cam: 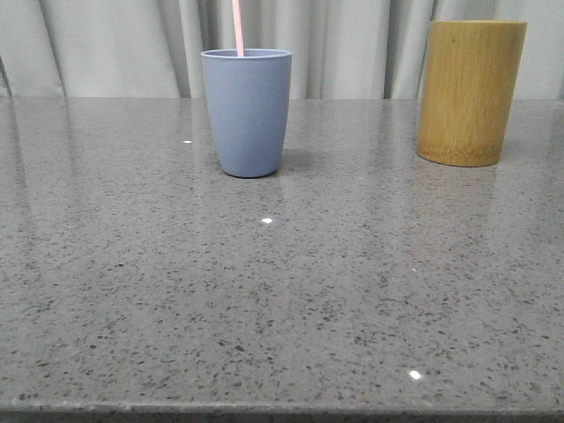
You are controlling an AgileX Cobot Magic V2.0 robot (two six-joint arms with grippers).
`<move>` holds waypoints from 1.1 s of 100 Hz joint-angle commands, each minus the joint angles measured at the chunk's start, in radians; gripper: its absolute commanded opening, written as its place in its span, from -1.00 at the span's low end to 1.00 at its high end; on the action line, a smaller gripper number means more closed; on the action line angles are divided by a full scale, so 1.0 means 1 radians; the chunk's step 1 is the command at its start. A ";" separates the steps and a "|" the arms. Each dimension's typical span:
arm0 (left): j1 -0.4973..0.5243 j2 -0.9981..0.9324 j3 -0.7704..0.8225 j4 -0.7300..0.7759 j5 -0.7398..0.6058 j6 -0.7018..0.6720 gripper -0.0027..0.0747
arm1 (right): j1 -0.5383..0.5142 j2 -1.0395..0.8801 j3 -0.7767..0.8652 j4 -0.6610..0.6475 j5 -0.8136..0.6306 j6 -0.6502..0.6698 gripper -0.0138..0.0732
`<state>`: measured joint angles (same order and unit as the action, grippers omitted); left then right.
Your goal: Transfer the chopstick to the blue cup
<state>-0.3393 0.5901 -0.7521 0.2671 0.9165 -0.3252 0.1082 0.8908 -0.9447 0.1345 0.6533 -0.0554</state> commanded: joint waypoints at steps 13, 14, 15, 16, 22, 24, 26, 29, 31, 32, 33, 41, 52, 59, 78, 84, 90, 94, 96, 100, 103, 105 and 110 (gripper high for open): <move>0.001 0.002 -0.027 0.009 -0.069 -0.013 0.12 | -0.013 -0.241 0.179 -0.004 -0.015 -0.009 0.34; 0.001 0.002 -0.027 0.009 -0.069 -0.013 0.12 | -0.013 -0.247 0.183 -0.004 -0.015 -0.009 0.34; 0.001 0.002 -0.027 0.009 -0.069 -0.013 0.12 | -0.013 -0.260 0.192 -0.004 -0.014 -0.009 0.34; 0.001 0.002 -0.027 0.009 -0.069 -0.013 0.12 | -0.013 -0.266 0.196 -0.004 -0.013 -0.009 0.34; 0.001 0.002 -0.027 0.009 -0.069 -0.013 0.12 | -0.013 -0.314 0.223 -0.004 -0.016 -0.009 0.34; 0.001 0.002 -0.027 0.009 -0.069 -0.013 0.12 | -0.013 -0.326 0.227 -0.004 -0.019 -0.009 0.34; 0.001 0.002 -0.027 0.009 -0.069 -0.013 0.12 | -0.013 -0.333 0.232 -0.004 -0.020 -0.009 0.34; 0.001 0.002 -0.027 0.009 -0.069 -0.013 0.12 | -0.013 -0.348 0.237 -0.004 -0.026 -0.009 0.34; 0.001 0.002 -0.027 0.009 -0.069 -0.013 0.12 | -0.013 -0.355 0.237 -0.004 -0.026 -0.009 0.34; 0.001 0.002 -0.027 0.009 -0.069 -0.013 0.12 | -0.013 -0.357 0.237 -0.004 -0.026 -0.009 0.34; 0.001 0.002 -0.027 0.009 -0.069 -0.013 0.12 | -0.013 -0.359 0.237 -0.004 -0.026 -0.009 0.34; 0.001 0.002 -0.027 0.009 -0.069 -0.013 0.12 | -0.013 -0.368 0.237 -0.004 -0.028 -0.009 0.34; 0.001 0.002 -0.027 0.009 -0.069 -0.013 -0.03 | -0.013 -0.368 0.237 -0.005 -0.028 -0.009 0.22; 0.001 0.002 -0.027 0.009 -0.069 -0.013 -0.24 | -0.013 -0.368 0.237 -0.005 -0.029 -0.009 -0.02; 0.001 0.002 -0.027 0.009 -0.073 -0.011 -0.97 | -0.013 -0.368 0.237 -0.005 -0.024 -0.009 -0.86; 0.001 0.002 -0.027 0.009 -0.075 -0.011 -0.98 | -0.013 -0.368 0.237 -0.005 -0.014 -0.009 -0.83; 0.001 0.002 -0.027 0.009 -0.075 -0.011 -0.98 | -0.013 -0.368 0.237 -0.005 -0.009 -0.009 -0.84; 0.001 0.002 -0.027 0.009 -0.075 -0.011 -0.98 | -0.013 -0.368 0.237 -0.005 -0.009 -0.009 -0.84; 0.001 0.002 -0.027 0.009 -0.075 -0.011 -0.98 | -0.013 -0.368 0.237 -0.005 -0.009 -0.009 -0.84; 0.001 0.002 -0.027 0.009 -0.075 -0.011 -0.98 | -0.013 -0.368 0.237 -0.005 -0.009 -0.009 -0.84; 0.001 0.002 -0.027 0.009 -0.075 -0.011 -0.98 | -0.013 -0.368 0.237 -0.005 -0.009 -0.009 -0.84; 0.001 0.002 -0.027 0.009 -0.075 -0.011 -0.98 | -0.013 -0.368 0.237 -0.005 -0.009 -0.009 -0.84; 0.001 0.002 -0.027 0.009 -0.075 -0.011 -0.98 | -0.013 -0.368 0.237 -0.005 -0.009 -0.009 -0.84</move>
<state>-0.3393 0.5901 -0.7521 0.2671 0.9120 -0.3252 0.0999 0.5211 -0.6817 0.1345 0.7083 -0.0554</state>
